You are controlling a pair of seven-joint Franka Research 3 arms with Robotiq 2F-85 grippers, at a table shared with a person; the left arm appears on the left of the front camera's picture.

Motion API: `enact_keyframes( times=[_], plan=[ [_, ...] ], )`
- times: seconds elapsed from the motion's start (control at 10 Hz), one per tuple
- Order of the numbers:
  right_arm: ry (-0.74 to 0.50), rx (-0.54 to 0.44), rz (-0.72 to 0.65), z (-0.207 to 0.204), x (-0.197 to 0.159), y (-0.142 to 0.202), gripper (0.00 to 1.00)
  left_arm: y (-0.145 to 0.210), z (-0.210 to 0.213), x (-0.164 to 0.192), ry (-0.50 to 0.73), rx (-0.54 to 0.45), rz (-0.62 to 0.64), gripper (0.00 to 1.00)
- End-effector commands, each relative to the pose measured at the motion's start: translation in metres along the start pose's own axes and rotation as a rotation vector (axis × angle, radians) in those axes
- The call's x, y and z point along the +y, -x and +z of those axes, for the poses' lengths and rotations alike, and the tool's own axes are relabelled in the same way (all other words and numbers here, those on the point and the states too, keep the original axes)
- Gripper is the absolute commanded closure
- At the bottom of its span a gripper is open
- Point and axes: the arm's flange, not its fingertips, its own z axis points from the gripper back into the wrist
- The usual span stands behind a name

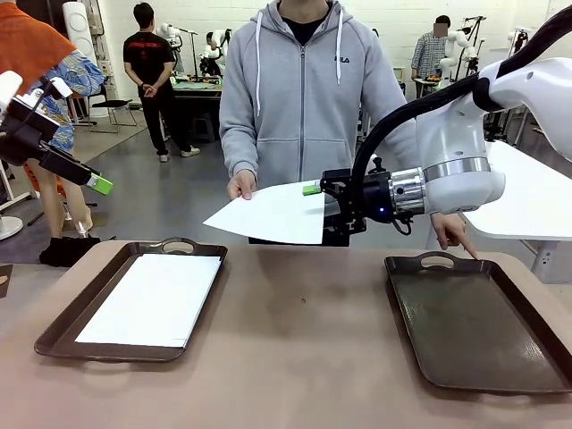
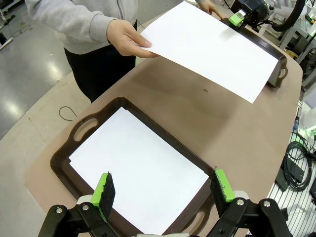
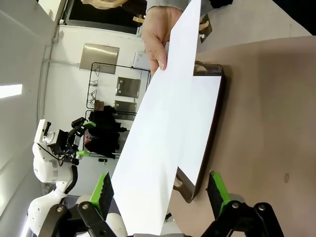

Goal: Sort the A4 documents.
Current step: Receive the A4 Paper.

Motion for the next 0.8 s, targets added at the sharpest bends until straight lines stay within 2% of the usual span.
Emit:
enact_keyframes(
  times=[0.0,0.5,0.7],
  plan=[
    [-0.014,-0.022,-0.03,-0.003,0.004,0.01,0.0,0.001,0.0,0.001,-0.001,-0.002,-0.008,0.0],
    [-0.103,0.016,-0.052,-0.014,0.005,0.016,0.04,0.001,0.0,0.001,-0.001,-0.002,-0.008,0.0],
    [-0.12,0.018,-0.051,-0.017,0.006,0.017,0.2,0.001,0.0,0.001,-0.001,-0.002,-0.008,0.0]
  ],
)
